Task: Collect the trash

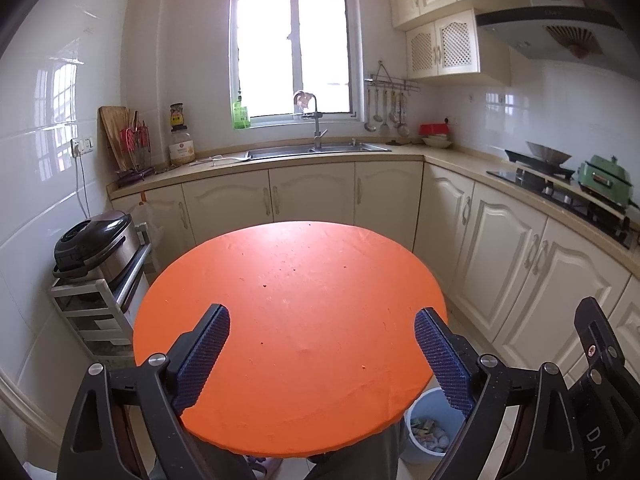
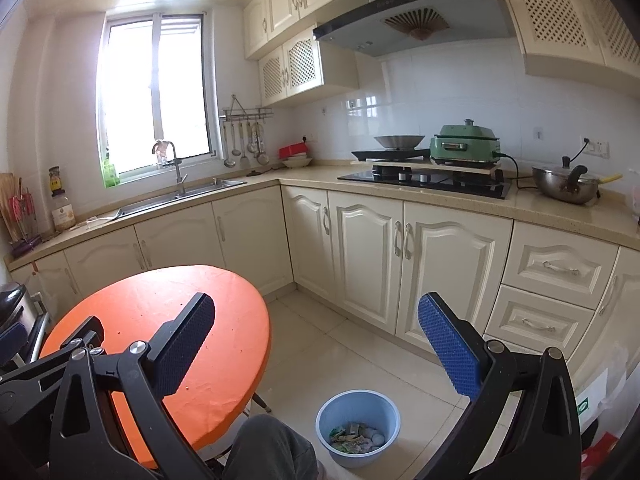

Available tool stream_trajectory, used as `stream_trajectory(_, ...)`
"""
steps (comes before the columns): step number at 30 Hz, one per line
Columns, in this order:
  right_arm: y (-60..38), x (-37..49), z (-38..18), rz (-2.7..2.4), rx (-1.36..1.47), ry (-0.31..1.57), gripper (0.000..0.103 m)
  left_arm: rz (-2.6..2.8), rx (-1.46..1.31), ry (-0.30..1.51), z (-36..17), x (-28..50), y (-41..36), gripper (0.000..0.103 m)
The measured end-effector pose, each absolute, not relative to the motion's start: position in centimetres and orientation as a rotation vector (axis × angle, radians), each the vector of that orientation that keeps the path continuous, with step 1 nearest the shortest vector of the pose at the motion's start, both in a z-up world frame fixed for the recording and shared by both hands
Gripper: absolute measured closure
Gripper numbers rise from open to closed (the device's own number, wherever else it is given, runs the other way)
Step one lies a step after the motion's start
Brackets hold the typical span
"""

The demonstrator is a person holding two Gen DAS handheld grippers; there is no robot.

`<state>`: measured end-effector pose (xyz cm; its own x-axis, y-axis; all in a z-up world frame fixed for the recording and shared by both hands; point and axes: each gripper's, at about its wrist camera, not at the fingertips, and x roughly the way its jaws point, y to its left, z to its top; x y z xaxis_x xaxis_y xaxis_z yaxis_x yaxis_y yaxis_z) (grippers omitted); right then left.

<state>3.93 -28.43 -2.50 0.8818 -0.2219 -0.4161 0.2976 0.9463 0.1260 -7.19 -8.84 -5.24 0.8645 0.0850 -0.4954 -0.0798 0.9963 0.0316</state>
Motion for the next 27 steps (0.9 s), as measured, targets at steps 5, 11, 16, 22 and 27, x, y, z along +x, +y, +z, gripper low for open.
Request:
stream_trajectory(5, -28.5, 4.0, -2.6, -0.280, 0.193, 0.414, 0.000, 0.082, 0.013, 0.524, -5.0, -6.5, -8.8, 0.012)
stream_trajectory(11, -28.5, 4.0, -2.6, -0.280, 0.191, 0.415, 0.000, 0.082, 0.011, 0.529, -5.1, -6.1, -8.8, 0.012)
stream_trajectory(16, -28.5, 3.9, -2.5, -0.280, 0.191, 0.414, 0.000, 0.084, 0.017, 0.525, -5.1, -5.8, -9.0, 0.012)
stream_trajectory(22, -28.5, 3.9, -2.6, -0.277, 0.191, 0.414, 0.000, 0.090, 0.020, 0.521, -5.3, -5.8, -9.2, 0.012)
stream_trajectory(27, -28.4, 3.9, -2.5, -0.278, 0.190, 0.414, 0.000, 0.089, 0.018, 0.519, -5.6, -5.8, -9.3, 0.012)
